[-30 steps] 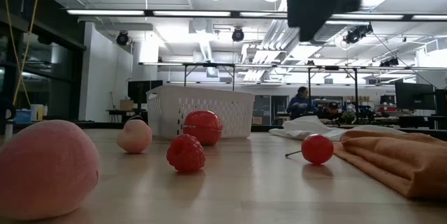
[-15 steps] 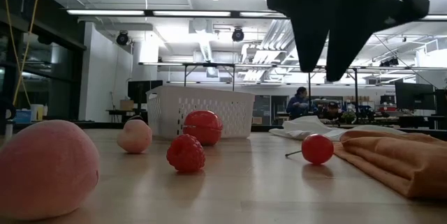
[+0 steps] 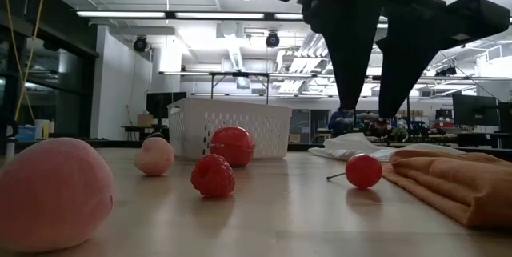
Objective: Pick and placing Produce into tupperware
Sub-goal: Put the red cherry in the basket
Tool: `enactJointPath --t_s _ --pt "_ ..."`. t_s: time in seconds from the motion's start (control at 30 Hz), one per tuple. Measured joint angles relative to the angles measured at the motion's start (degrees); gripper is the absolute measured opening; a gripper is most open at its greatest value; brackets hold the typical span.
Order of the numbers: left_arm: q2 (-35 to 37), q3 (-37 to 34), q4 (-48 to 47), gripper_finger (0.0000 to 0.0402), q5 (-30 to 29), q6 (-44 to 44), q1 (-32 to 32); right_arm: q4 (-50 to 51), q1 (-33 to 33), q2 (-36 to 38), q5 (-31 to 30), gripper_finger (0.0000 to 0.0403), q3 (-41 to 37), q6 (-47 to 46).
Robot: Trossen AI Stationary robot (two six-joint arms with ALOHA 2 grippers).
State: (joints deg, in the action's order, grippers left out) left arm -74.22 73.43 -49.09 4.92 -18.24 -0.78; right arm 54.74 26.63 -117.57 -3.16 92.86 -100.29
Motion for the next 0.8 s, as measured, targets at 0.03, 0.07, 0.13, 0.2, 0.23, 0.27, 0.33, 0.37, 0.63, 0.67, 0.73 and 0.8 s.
enactJointPath --t_s 0.03,0.07,0.13,0.2,0.23,0.27,0.33,0.37,0.63,0.67,0.73,0.8 --pt "0.00 0.00 -0.02 0.0003 -0.01 0.10 0.00 0.03 0.00 -0.07 0.00 0.0149 0.00 -0.21" --pt "0.00 0.00 -0.03 0.0003 -0.01 0.36 0.00 0.02 0.00 -0.19 0.00 0.0157 0.02 -0.47" --pt "0.00 0.00 -0.08 0.0003 -0.01 0.59 0.00 0.42 0.00 -0.41 0.00 0.0171 0.02 -1.45" --pt "0.00 0.00 -0.17 0.0003 -0.01 0.64 0.00 0.09 0.00 -0.87 -0.46 0.0182 0.04 -1.92" --pt "0.00 0.00 -0.31 0.0003 -0.01 0.64 0.00 0.02 -0.01 -1.14 -0.52 0.0186 0.04 -2.61" --pt "0.00 0.00 -0.44 0.0003 -0.01 0.64 0.00 0.20 -0.03 -1.49 -0.51 0.0187 0.04 -3.06" --pt "0.00 0.00 -0.51 0.0003 0.00 0.64 0.00 -0.25 -0.04 -2.27 -0.48 0.0189 0.04 -3.93" --pt "-0.02 0.00 -0.65 0.0003 -0.01 0.64 0.00 -0.37 -0.04 -2.77 -0.34 0.0189 0.04 -4.25" --pt "-0.02 0.00 -0.89 0.0003 0.01 0.64 0.00 -1.49 -0.11 -4.62 0.22 0.0189 0.04 -4.51" --pt "-0.02 0.00 -0.89 0.0003 -0.01 0.64 0.00 -1.51 -0.19 -4.79 0.24 0.0189 0.04 -4.51" --pt "-0.02 0.00 -0.91 0.0003 -0.01 0.64 0.00 -1.53 -0.31 -5.14 0.26 0.0189 0.04 -4.51" --pt "-0.02 0.00 -0.99 0.0003 -0.01 0.64 0.00 -2.13 -0.39 -5.62 0.28 0.0189 0.04 -4.51"
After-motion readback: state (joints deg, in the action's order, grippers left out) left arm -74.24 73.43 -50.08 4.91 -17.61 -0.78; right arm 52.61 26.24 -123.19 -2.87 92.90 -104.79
